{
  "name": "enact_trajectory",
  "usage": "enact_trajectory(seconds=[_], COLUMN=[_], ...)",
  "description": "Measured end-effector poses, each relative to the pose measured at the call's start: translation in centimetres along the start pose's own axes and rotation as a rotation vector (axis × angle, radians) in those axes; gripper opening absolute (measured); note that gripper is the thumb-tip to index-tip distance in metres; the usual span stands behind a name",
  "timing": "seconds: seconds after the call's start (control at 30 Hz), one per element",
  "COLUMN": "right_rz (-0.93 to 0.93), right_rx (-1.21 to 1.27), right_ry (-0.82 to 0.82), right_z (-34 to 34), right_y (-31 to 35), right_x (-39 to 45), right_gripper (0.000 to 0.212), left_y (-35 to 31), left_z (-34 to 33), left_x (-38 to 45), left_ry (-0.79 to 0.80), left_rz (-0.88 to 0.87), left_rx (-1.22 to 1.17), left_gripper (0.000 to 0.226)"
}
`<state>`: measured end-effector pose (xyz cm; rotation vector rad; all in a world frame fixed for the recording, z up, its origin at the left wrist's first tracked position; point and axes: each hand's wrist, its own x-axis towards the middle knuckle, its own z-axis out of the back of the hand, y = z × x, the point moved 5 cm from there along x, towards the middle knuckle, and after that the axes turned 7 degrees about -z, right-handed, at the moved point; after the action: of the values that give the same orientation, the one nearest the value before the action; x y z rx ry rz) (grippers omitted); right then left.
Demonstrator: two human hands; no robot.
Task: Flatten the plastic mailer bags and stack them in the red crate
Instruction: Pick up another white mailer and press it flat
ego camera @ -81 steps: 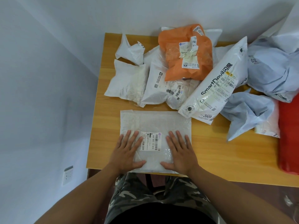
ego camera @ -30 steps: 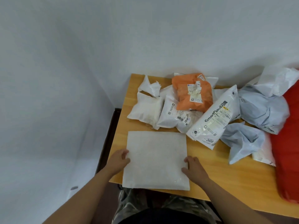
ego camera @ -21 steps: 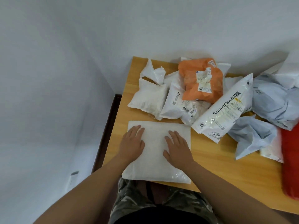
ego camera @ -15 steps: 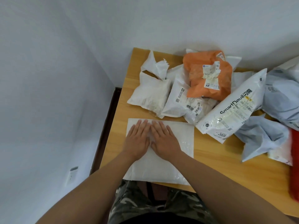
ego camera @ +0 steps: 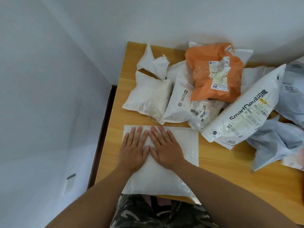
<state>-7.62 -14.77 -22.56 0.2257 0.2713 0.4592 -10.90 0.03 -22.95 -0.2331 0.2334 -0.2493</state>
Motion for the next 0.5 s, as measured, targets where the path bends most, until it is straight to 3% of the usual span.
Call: enact_trajectory(seconds=[0.13,0.27,0.5], right_rz=[0.009,-0.11,-0.092], right_rx=[-0.004,-0.024,-0.027], right_ry=[-0.028,-0.062,-0.011], right_z=[0.2,0.5,0.4], right_y=[-0.6,-3.8,-4.3], right_x=[-0.4,-1.4,-1.3], right_gripper=[0.062,0.065,0.068], left_y=[0.0,0.0,0.1], left_z=[0.1,0.2,-0.1], left_x=[-0.1,0.0,0.1], left_ry=[0.007,0.024,0.052], left_rz=[0.002,0.009,0.026], left_rx=[-0.012,0.009,0.032], left_gripper=[0.063,0.064,0.066])
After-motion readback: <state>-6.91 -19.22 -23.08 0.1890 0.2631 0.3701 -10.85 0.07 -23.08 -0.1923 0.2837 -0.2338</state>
